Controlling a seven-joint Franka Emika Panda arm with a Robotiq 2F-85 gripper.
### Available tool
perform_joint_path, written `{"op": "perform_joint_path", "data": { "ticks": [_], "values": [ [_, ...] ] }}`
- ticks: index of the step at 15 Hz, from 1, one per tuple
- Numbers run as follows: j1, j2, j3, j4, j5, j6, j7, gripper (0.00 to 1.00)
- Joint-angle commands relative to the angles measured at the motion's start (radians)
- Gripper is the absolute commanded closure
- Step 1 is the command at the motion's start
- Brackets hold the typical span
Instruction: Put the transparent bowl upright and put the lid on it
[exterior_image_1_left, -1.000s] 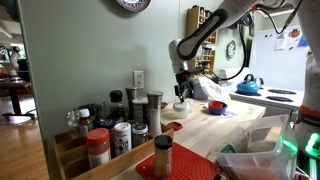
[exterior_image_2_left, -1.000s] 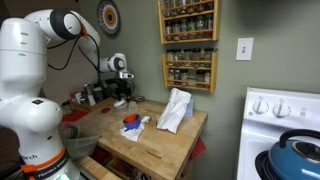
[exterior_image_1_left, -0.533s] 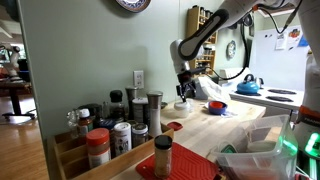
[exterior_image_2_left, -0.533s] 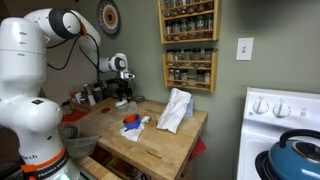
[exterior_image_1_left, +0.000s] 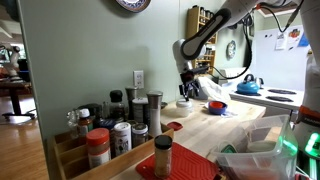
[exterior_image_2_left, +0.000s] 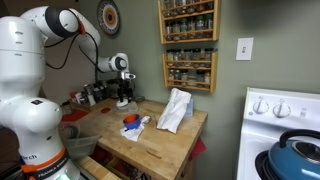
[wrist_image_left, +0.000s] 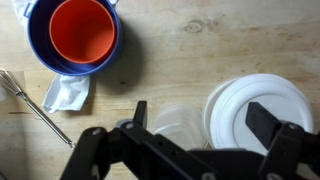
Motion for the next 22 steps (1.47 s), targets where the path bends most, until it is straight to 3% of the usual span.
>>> {"op": "perform_joint_path", "data": {
  "ticks": [1,22],
  "values": [
    [-0.006,-0.032,0.002,-0.048,-0.019,-0.016,0.026,0.0],
    [0.032,-0.016,0.033,-0.006,-0.068,0.007,0.084,0.0]
  ]
}}
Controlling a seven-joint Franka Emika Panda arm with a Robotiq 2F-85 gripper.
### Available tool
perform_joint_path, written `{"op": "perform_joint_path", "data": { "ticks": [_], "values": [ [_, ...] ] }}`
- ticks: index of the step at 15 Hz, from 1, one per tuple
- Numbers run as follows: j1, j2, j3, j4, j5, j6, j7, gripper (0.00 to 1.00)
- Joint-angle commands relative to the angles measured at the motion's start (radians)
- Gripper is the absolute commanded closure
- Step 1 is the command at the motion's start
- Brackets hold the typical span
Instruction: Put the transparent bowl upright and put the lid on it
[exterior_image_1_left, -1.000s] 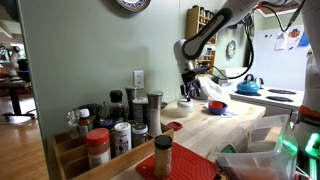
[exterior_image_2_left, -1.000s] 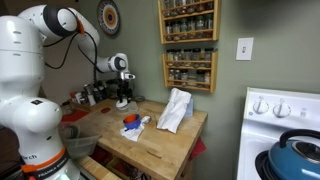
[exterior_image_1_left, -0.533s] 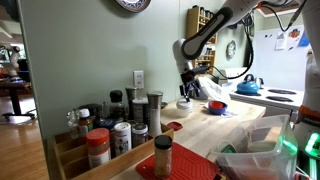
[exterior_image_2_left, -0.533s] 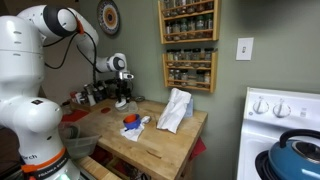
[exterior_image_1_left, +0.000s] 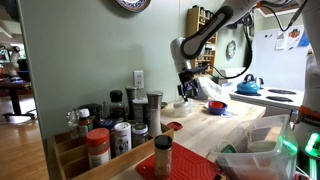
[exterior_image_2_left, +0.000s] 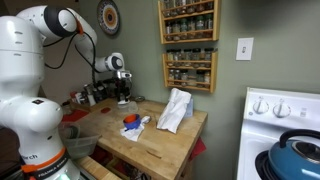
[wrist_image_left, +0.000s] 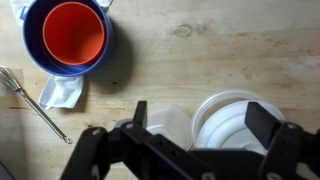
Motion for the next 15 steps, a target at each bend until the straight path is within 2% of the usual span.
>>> {"op": "perform_joint_path", "data": {
  "ticks": [1,15],
  "values": [
    [0.005,-0.014,0.006,-0.002,-0.023,0.007,0.02,0.0],
    [-0.007,-0.286,0.086,-0.054,0.184,0.008,0.015,0.0]
  ]
}}
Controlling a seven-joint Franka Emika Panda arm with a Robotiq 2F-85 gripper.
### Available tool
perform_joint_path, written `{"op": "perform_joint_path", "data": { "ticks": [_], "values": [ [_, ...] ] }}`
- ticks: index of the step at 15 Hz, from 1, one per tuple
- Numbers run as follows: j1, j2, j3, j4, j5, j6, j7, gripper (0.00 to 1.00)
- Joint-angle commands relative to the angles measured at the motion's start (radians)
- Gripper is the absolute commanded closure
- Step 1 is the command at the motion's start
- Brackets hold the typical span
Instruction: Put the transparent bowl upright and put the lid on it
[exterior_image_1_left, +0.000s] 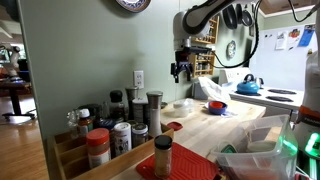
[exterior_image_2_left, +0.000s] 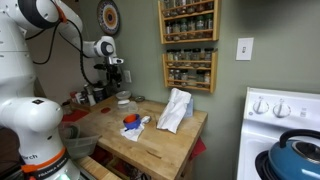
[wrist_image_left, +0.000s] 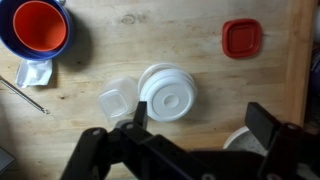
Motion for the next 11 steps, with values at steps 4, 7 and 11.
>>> {"op": "perform_joint_path", "data": {
  "ticks": [4,7,11],
  "values": [
    [-0.016,-0.084,0.036,-0.017,0.02,-0.004,0.006,0.0],
    [-0.018,-0.124,0.046,-0.036,0.022,-0.004,0.011,0.0],
    [-0.019,-0.127,0.046,-0.046,0.022,-0.003,0.011,0.0]
  ]
}}
